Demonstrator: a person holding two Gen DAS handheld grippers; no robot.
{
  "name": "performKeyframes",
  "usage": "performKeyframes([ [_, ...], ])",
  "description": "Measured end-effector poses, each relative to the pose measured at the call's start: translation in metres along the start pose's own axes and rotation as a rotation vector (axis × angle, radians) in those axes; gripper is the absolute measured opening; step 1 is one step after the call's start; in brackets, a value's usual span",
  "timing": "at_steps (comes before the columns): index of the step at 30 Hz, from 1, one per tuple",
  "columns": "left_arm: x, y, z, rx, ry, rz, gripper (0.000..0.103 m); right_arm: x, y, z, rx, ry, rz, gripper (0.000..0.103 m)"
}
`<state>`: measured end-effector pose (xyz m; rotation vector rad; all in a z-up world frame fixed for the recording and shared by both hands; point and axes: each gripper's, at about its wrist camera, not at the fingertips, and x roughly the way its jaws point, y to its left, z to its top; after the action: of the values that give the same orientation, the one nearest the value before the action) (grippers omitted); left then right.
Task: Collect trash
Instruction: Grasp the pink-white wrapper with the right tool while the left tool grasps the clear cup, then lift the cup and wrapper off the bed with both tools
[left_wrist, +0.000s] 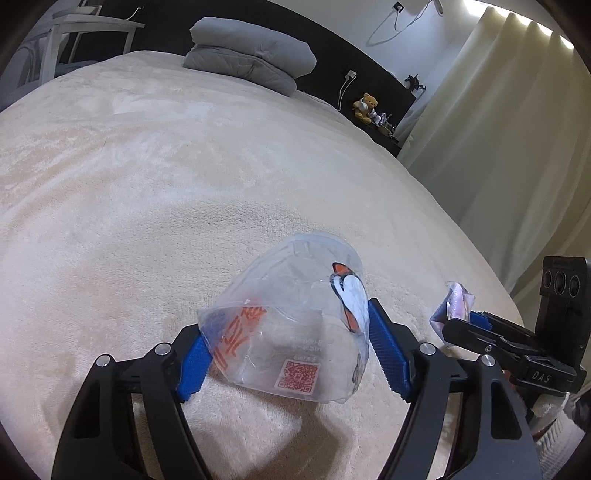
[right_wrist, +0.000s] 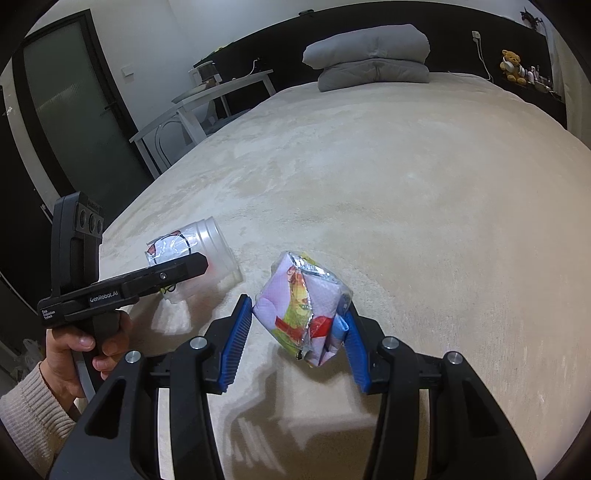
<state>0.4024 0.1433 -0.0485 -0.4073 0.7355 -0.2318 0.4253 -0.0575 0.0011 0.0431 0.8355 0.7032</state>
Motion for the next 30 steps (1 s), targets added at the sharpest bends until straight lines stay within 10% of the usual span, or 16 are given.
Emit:
performKeyframes([
  [30, -0.142, -0.09, -0.078, 0.12, -0.164, 0.061, 0.074, -0.111, 0.049, -0.084, -0.025, -0.127, -0.1, 0.048],
])
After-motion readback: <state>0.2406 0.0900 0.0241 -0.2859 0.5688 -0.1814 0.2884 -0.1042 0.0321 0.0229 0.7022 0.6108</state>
